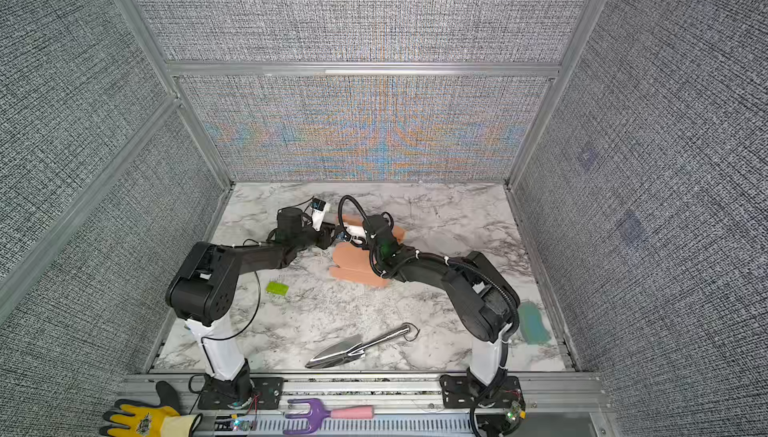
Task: Fold the paper box
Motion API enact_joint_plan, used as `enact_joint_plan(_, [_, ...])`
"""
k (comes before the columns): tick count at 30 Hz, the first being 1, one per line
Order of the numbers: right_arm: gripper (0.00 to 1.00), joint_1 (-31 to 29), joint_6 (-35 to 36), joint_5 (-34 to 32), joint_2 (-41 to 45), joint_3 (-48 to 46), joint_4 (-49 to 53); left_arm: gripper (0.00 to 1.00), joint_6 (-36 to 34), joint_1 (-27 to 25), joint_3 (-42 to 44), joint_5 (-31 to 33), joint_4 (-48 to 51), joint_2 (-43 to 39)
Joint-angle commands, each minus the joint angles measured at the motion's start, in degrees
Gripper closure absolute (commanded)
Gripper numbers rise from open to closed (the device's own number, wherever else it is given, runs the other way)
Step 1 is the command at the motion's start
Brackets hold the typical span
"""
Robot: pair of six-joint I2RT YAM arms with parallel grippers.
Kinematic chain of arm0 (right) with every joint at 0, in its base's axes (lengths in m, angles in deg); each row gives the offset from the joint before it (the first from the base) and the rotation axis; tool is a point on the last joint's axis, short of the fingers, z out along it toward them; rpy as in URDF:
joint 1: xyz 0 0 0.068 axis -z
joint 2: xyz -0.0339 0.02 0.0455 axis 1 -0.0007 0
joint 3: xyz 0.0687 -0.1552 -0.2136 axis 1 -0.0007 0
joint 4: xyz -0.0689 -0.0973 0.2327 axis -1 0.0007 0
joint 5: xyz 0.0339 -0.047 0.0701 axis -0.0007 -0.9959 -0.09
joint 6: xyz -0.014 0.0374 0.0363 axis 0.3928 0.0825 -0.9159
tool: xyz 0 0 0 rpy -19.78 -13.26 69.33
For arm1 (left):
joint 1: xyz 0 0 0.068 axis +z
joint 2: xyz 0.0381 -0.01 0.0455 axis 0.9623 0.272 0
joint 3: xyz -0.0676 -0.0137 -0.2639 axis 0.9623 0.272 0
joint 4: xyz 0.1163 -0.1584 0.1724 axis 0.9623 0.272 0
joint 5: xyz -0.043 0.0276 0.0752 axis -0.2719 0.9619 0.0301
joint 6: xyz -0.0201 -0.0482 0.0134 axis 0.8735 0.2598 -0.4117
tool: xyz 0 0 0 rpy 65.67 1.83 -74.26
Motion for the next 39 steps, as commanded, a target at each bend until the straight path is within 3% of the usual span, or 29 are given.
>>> enact_joint_plan(1, [1.0,0.1,-1.3,1.7,0.5,0.5,1.5,0.6,-3.5,0.2,-1.4,0.7,5.4,-0.6])
enact_joint_plan(11, [1.0,0.4,-1.9,1.6,0.8,0.5,2.1,0.6,-1.9,4.7,-0.8,-0.7,5.8,-3.6])
enact_joint_plan(21, [1.0,0.1,-3.1,2.2,1.7,0.2,2.8,0.6,-1.9,5.1,-9.2,0.5,11.0,3.1])
enact_joint_plan(30, [1.0,-0.3,-3.5,2.4,1.4,1.0,3.4,0.6,-6.0,4.3,-16.7,-5.1,16.7,8.1])
enact_joint_plan(39, [1.0,-0.3,-4.0,2.1,1.1,2.3,5.2,0.6,-5.5,4.2,-12.8,-9.9,13.1,6.0])
